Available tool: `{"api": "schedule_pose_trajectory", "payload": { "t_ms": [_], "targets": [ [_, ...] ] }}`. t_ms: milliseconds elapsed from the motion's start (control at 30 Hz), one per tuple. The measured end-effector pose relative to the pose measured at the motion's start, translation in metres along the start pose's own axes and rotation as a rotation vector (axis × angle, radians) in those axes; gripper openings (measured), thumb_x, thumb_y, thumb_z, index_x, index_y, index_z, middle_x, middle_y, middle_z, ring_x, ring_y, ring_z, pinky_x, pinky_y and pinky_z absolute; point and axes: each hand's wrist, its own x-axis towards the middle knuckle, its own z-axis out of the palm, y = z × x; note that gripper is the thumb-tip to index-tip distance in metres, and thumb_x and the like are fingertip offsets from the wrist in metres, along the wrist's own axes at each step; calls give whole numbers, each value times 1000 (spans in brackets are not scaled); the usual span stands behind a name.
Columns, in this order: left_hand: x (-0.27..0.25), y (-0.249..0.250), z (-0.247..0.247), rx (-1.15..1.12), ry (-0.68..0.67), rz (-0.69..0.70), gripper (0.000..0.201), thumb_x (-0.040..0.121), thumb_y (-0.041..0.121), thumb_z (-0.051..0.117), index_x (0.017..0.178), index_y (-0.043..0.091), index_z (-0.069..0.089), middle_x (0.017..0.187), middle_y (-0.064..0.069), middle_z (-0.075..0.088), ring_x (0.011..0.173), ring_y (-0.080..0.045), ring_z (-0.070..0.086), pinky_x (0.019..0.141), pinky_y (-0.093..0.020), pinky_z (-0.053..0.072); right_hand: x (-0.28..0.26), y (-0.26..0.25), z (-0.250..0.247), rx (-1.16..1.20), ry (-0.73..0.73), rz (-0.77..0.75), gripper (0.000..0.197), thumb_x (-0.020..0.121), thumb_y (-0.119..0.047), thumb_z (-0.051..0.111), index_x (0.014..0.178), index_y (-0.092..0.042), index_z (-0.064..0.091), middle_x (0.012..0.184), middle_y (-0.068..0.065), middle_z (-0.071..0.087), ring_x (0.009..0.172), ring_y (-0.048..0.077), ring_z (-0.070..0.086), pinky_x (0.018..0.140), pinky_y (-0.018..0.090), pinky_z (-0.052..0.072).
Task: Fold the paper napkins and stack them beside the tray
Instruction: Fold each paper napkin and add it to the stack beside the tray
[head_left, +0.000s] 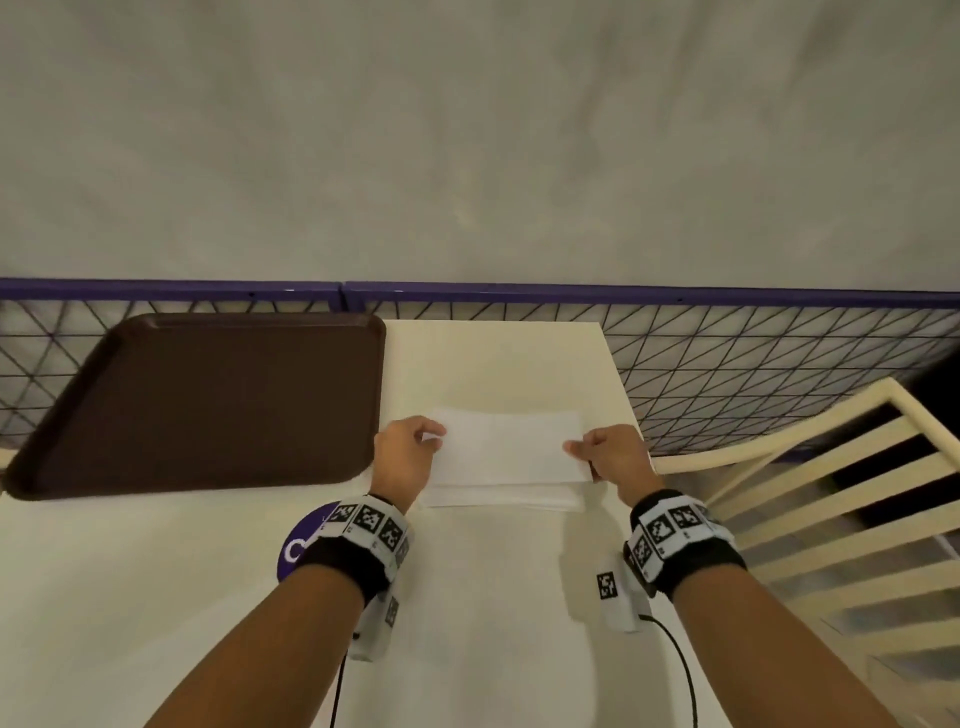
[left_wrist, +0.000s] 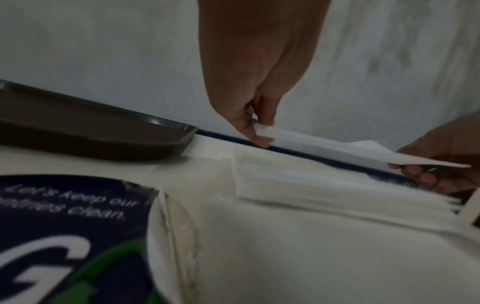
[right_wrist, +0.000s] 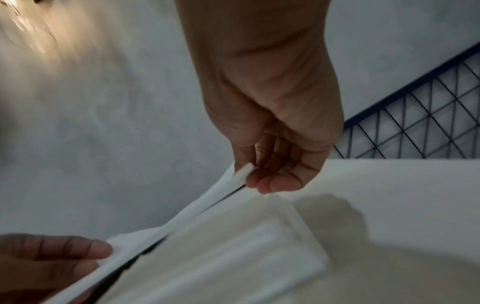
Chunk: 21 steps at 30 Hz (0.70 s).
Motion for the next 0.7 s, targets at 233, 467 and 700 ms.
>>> {"api": "schedule_pose_trajectory", "payload": {
  "t_ms": [233, 467, 700],
  "targets": [
    [0, -25, 21, 211, -148, -48, 37, 79, -4, 66, 114, 9, 63, 117, -12, 58, 93, -18, 52, 74, -9, 34, 6, 30, 23, -246, 68, -65, 40, 76, -20, 74, 50, -14, 44, 53, 0, 47, 58, 17, 45, 52, 24, 33],
    [-20, -25, -5, 532, -230, 47, 43, 90, 4, 53, 132, 15, 51, 130, -15, 40, 119, -30, 44, 105, -30, 35, -9, 22, 23, -475, 13, -133, 18, 83, -11, 60, 65, -11, 56, 77, 11, 59, 88, 31, 58, 67, 29, 39],
    [-58, -59, -121, 514, -156, -14, 29, 85, 6, 61, 113, 11, 63, 117, -9, 60, 105, -23, 58, 92, -30, 44, -49, 48, -1, -351, 127, -204, 51, 78, -11, 67, 125, -11, 49, 120, 22, 53, 113, 37, 49, 99, 44, 40]
  ]
}}
